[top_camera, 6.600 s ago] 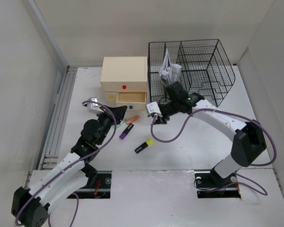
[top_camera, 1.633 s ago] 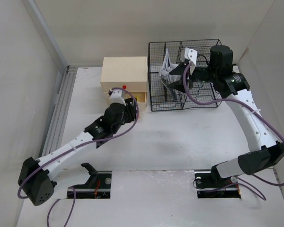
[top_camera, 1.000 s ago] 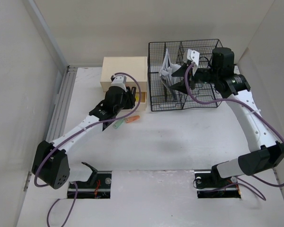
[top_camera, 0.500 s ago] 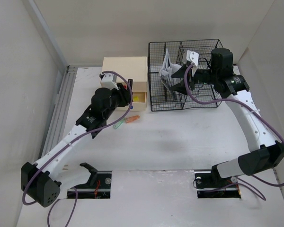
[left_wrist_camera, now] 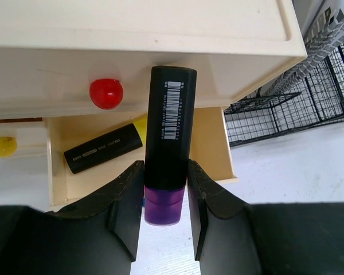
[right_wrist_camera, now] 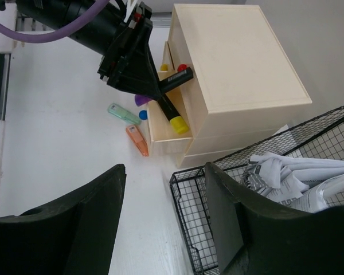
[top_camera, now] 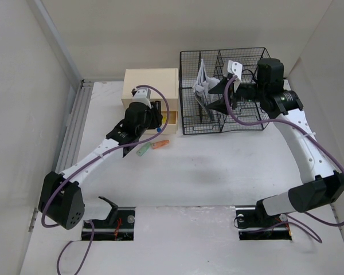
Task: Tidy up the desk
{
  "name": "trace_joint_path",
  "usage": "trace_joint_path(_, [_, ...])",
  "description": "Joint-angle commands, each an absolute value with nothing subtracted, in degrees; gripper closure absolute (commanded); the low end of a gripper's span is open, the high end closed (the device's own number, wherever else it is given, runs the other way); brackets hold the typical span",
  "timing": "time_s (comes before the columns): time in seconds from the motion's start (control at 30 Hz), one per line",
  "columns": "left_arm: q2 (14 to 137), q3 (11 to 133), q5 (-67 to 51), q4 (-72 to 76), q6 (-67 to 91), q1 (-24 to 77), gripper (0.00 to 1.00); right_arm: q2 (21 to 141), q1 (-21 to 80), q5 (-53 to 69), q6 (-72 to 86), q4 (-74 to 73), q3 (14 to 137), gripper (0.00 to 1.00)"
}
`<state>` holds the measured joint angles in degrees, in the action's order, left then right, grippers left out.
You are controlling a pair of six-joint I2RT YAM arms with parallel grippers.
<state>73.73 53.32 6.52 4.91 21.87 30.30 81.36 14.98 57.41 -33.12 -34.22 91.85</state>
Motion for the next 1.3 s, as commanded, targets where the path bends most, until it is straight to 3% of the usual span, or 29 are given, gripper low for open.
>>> trace_joint_path(0.0, [72.69, 56.69, 6.86, 9.32, 21.09, 29.10, 1.00, 81.21, 14.41, 59.77, -33.31, -31.82, 91.49, 0.37])
trace_joint_path(0.53, [67.68, 56.16, 7.21, 10.46, 20.93, 29.09, 1.00, 82.27, 14.41, 60.29, -33.84, -31.82, 91.49, 0.37])
trace_joint_path(1.2, [77.51, 60.12, 6.94, 11.51, 21.01, 28.56, 1.00, 82.27, 13.89, 60.29, -34.37, -32.34, 91.49, 0.37])
trace_joint_path(1.27, [78.04, 60.12, 6.94, 11.51, 21.01, 28.56, 0.97, 82.27, 13.89, 60.82, -34.37, -32.34, 91.49, 0.37])
